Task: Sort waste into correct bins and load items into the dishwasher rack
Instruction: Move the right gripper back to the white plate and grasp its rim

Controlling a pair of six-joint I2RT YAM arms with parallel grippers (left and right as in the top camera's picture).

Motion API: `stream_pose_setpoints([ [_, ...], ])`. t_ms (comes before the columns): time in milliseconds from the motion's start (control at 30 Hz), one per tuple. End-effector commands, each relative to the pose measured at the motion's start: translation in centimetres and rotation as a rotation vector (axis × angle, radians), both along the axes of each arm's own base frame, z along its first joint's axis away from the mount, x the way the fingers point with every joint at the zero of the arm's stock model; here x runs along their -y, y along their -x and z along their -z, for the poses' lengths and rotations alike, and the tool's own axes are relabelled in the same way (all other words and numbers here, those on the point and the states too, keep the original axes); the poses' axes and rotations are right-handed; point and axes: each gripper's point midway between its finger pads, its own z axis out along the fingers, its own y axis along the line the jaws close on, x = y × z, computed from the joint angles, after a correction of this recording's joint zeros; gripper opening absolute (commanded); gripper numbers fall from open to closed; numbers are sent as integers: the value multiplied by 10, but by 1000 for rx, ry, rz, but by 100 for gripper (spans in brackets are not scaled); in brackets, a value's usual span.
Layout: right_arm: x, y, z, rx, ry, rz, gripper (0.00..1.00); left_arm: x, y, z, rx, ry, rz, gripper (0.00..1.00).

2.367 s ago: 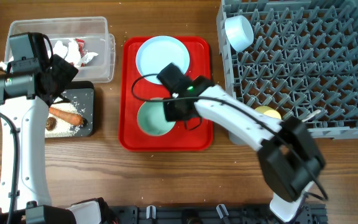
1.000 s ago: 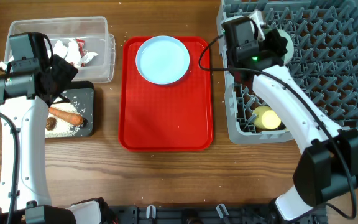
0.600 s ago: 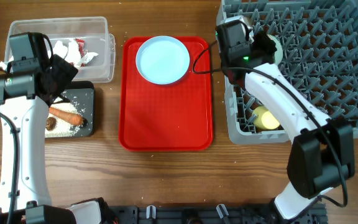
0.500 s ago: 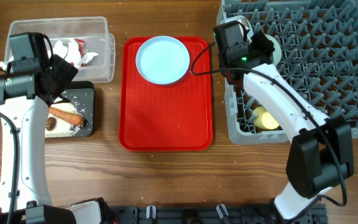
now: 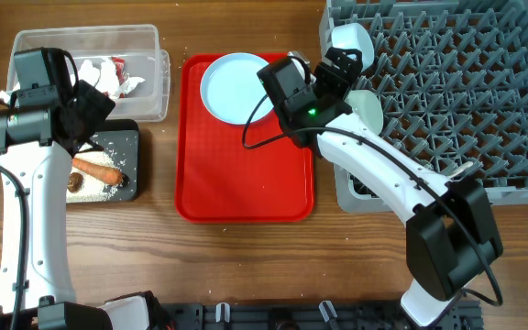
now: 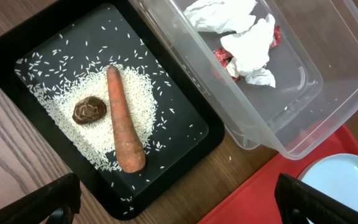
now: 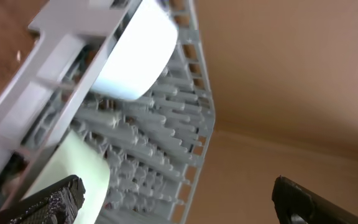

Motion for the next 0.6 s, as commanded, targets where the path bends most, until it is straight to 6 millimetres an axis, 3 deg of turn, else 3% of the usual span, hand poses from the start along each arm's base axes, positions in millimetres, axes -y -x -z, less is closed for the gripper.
stream_pose_setpoints([
  [0, -4, -9, -19, 91, -39, 16, 100, -3, -1, -1, 6, -4, -23, 100],
  [67, -15, -12, -39, 150, -174, -15, 99, -3, -1, -1, 6, -4, -23, 100],
  [133, -33, -5, -39, 208, -480, 1, 100, -3, -1, -1, 6, -4, -23, 100],
  [233, -88, 41, 29, -273, -707, -184, 100, -3, -1, -1, 6, -4, -23, 100],
  [333, -93, 51, 37, -264, -909, -25, 100, -3, -1, -1, 6, -4, -23, 100],
  [400, -118, 73, 44, -403, -1071, -22, 100, -3, -1, -1, 5, -4, -23, 100],
  [433, -137, 86, 43, -489, -1177, -33, 100, -3, -1, -1, 6, -4, -23, 100],
  [567, -155, 89, 17, -514, -1329, 11, 100, -3, -1, -1, 5, -4, -23, 100],
])
